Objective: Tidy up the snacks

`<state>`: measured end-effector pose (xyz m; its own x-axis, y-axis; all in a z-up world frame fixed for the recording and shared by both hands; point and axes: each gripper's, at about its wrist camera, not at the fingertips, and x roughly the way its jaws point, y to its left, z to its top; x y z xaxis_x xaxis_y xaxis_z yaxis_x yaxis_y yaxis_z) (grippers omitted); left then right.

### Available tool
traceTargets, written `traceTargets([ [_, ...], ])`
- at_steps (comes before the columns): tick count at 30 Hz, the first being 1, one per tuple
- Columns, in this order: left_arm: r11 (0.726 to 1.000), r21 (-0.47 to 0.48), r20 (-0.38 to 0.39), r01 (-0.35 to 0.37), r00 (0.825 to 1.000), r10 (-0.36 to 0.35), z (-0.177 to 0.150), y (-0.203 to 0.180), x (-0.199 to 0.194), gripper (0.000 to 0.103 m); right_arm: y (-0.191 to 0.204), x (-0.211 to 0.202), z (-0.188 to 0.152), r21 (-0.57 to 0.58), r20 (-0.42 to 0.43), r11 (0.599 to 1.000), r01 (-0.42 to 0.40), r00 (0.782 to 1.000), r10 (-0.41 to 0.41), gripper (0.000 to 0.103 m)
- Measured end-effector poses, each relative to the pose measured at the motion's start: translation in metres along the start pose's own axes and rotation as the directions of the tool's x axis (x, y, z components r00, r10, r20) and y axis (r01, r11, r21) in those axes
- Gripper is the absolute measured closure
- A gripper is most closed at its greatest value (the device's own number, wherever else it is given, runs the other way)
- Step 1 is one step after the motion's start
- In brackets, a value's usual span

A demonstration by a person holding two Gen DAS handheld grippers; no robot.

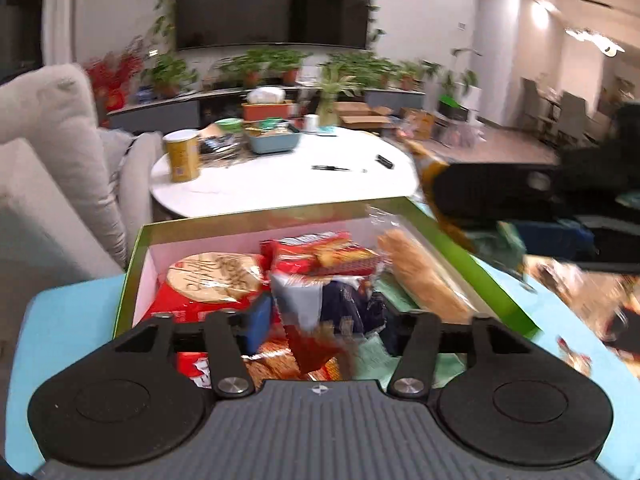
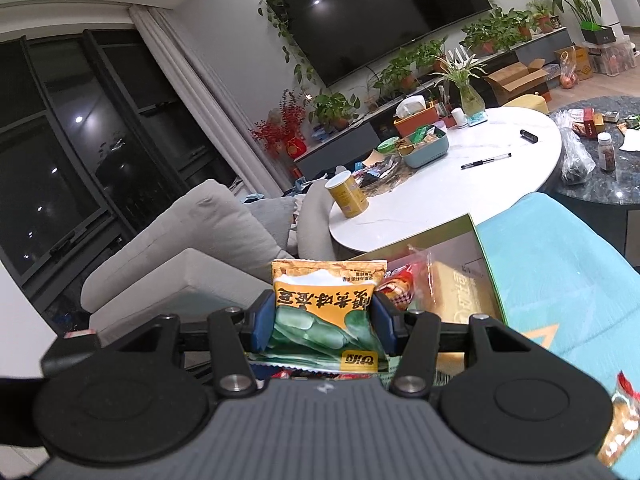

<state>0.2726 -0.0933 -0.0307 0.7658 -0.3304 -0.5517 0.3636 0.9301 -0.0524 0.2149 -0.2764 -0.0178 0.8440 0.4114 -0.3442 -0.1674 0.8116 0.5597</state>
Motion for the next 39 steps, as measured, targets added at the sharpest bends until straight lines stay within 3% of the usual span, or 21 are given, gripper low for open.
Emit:
traceTargets([
  [15, 0.998, -0.02, 0.027, -0.052, 0.998, 0.053, -0.007, 0.016, -0.024, 0.041, -0.001, 0.013, -0.012, 0.001, -0.054, 1.0, 0.006, 0.999, -0.006, 0.052],
  [30, 0.996, -0.03, 0.022, -0.08, 0.996, 0.081, -0.011, 0.023, -0.029, 0.039, -0.007, 0.027, -0.012, 0.022, -0.066, 0.997, 0.071, 0.995, -0.07, 0.05],
  [39, 0.988, -0.081, 0.046, -0.133, 0.99, 0.137, -0.021, 0.046, -0.06, 0.034, -0.002, 0.004, -0.017, 0.012, -0.039, 0.997, 0.079, 0.996, -0.078, 0.049],
])
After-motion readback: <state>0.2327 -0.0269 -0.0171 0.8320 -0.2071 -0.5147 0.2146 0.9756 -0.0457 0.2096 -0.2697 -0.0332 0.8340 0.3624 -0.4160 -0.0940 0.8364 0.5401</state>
